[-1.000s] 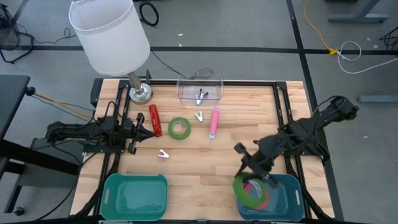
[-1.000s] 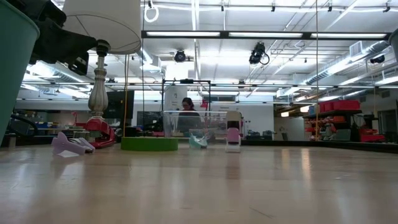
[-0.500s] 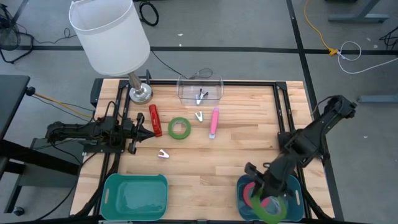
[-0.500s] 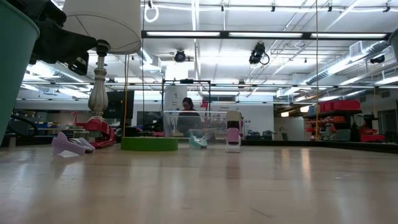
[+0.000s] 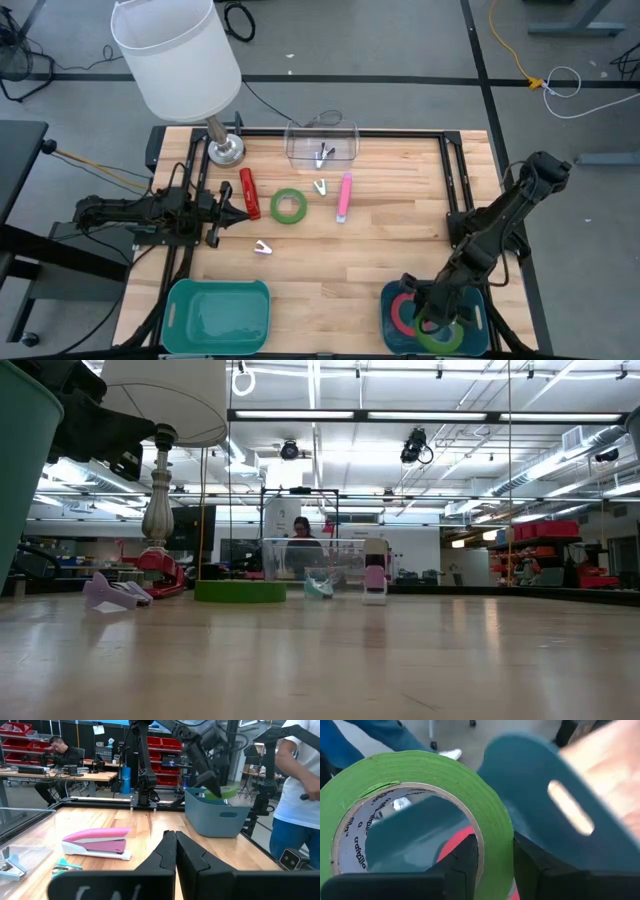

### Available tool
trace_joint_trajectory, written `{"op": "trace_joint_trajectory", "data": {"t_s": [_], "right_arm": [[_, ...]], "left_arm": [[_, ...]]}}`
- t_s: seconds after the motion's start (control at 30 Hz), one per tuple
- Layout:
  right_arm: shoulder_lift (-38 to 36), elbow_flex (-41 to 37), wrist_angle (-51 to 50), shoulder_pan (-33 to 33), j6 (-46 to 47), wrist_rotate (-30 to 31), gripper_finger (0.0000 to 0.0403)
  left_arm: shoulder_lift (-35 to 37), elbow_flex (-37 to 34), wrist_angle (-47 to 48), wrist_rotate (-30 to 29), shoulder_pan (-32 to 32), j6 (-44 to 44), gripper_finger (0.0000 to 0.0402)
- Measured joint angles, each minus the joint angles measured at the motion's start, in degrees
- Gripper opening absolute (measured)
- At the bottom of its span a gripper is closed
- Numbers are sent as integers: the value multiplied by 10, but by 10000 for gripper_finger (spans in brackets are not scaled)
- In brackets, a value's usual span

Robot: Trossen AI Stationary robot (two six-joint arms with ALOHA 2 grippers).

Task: Pick and place Stapler, Stapler remover, tape
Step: Put the green tape into the blue bin, then put the pink stapler into the green bin

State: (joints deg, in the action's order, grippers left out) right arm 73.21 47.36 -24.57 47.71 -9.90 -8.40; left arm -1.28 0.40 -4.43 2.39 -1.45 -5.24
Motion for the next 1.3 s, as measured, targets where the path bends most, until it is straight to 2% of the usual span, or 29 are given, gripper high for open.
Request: {"op": "trace_joint_trajectory", "data": {"t_s": [0.27, 0.53, 0.97, 1.1, 1.3], "right_arm": [[22, -28, 16, 2, 35, 7, 100], [37, -27, 20, 2, 54, 106, 100], [37, -27, 19, 2, 48, 105, 101], [37, -27, 19, 2, 49, 105, 121], [37, -27, 26, 2, 50, 105, 180]], "left_arm": [[0, 0, 0, 0, 0, 0, 3], [0, 0, 0, 0, 0, 0, 3], [0, 0, 0, 0, 0, 0, 3], [0, 0, 0, 0, 0, 0, 3], [0, 0, 0, 0, 0, 0, 3]]}}
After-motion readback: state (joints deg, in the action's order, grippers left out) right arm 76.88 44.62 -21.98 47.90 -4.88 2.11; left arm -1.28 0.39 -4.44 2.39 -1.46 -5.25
